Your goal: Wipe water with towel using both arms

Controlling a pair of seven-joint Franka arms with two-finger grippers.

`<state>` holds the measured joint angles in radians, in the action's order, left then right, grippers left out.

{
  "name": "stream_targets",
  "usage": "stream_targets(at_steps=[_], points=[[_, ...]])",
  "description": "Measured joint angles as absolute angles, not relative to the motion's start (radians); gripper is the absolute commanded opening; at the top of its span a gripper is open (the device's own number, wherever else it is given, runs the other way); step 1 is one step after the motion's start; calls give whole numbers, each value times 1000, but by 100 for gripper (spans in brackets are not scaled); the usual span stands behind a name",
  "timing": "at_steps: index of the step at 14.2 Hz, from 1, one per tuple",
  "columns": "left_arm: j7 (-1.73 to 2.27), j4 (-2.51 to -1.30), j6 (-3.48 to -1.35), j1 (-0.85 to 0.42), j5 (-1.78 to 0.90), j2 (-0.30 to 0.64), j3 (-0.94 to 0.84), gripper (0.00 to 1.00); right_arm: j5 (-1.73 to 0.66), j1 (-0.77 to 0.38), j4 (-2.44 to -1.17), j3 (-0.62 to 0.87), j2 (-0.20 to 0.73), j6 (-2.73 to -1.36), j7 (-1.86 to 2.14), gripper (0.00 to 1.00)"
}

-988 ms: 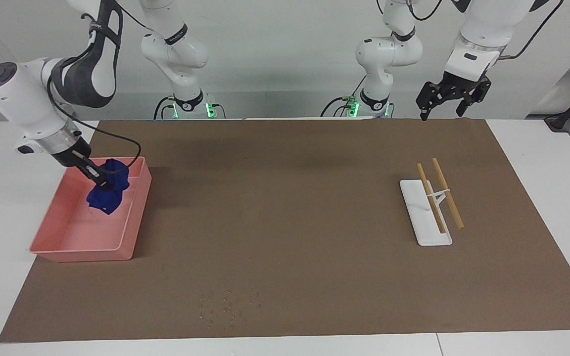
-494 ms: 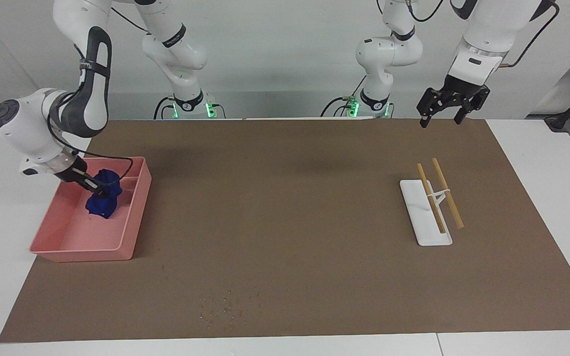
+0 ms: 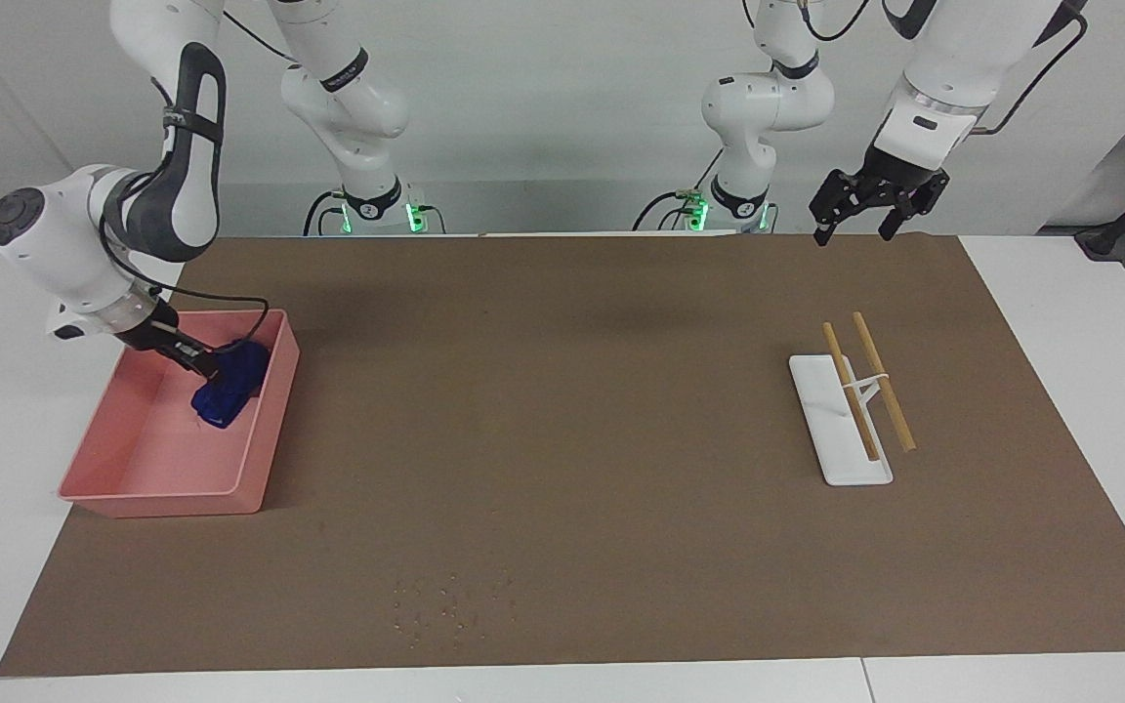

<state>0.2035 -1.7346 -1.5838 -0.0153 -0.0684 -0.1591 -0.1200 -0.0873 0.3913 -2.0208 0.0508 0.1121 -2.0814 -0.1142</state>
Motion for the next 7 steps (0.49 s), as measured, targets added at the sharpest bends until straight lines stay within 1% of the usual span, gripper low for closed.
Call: stream_targets(at_steps=[3,7], points=[[204,-1735,-1568,-15,-68,-159,-120,100,-85,354,-1934,64,62,-1972,-67,100],[204,-1735,-1551,-10,-68,-159,-120,100,-83,213,-1884,73,-17,-1840,-67,100]])
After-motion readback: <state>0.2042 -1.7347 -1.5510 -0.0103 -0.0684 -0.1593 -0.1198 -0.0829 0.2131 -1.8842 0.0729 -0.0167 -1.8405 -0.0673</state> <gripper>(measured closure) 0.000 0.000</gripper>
